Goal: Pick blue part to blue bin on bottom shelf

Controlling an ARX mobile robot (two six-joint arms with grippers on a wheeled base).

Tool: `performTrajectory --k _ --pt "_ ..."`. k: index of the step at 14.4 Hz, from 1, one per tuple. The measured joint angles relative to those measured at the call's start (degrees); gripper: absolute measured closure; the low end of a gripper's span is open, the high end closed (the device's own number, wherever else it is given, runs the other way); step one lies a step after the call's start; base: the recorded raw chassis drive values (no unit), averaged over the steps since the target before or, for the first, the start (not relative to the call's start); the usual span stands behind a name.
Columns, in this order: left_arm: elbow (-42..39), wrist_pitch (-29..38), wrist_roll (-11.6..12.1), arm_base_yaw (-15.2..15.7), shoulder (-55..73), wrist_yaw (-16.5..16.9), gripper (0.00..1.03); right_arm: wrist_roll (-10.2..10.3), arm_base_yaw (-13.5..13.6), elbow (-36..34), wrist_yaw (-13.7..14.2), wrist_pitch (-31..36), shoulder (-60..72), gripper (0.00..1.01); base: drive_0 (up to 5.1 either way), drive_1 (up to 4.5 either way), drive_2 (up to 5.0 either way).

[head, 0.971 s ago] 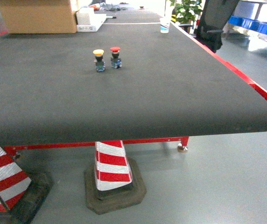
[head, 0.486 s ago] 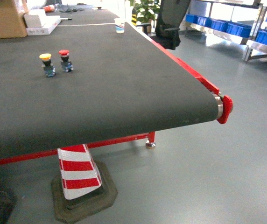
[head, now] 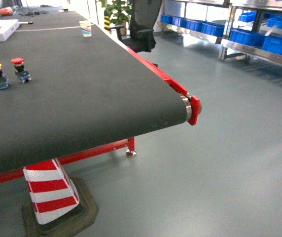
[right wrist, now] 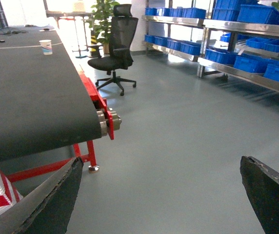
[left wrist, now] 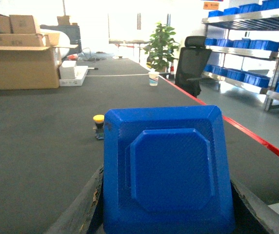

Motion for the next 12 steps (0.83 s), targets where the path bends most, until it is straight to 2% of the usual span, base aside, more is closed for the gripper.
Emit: performTrajectory --k 12 --pt "0.0 0.0 0.0 0.0 0.0 0.0 0.58 0.0 0.0 0.0 0.0 0.0 0.0 0.03 -1.6 -1.6 -1.6"
